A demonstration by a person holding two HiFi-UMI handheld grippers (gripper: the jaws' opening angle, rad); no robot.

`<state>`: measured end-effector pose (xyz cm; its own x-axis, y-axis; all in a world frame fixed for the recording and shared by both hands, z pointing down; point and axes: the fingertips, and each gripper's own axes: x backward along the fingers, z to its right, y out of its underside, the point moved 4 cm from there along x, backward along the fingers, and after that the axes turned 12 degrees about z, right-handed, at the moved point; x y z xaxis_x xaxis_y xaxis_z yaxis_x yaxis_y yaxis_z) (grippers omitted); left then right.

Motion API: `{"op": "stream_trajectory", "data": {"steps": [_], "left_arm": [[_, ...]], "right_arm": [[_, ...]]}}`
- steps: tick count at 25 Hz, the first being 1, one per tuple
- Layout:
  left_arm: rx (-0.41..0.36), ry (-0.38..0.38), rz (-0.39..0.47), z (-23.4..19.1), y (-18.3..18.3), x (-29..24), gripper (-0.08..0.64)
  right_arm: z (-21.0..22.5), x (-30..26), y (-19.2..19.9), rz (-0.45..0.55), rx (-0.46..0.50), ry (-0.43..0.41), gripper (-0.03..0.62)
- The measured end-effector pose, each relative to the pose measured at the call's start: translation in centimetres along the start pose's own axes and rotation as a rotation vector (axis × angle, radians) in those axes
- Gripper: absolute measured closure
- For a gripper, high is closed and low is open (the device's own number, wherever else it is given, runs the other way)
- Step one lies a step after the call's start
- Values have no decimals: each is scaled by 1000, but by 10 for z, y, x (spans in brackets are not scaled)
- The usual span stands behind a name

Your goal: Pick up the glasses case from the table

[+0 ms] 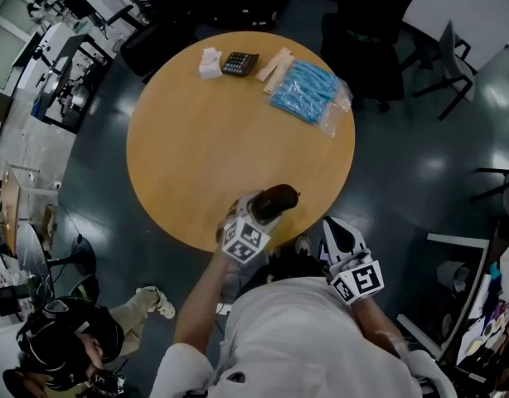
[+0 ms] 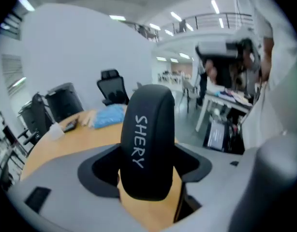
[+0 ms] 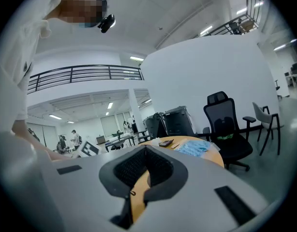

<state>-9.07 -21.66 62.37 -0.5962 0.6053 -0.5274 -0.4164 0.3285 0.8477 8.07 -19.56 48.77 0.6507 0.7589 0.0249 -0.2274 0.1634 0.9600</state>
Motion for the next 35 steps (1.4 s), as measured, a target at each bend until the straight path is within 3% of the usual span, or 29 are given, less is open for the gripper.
{"op": "stream_trajectory", "data": {"steps": [3, 4, 6, 10, 16, 35], "left_arm": [[158, -183, 436, 1, -78, 81, 230], [211, -247, 541, 5, -95, 105, 230], [280, -362, 632, 14, -102, 135, 230], [350, -510, 656, 34, -86, 150, 230], [328, -631, 661, 19, -83, 165, 230], [346, -635, 667, 19, -83, 165, 230]], "right_arm": [[-12, -4, -15, 36, 29, -25, 577], [-17, -5, -20, 52, 41, -33, 577], [-24, -10, -27, 81, 64, -43, 577], [-34, -16, -30, 88, 86, -60, 577], [-39, -27, -32, 91, 105, -70, 577], [-47, -25, -28, 69, 130, -84, 577]]}}
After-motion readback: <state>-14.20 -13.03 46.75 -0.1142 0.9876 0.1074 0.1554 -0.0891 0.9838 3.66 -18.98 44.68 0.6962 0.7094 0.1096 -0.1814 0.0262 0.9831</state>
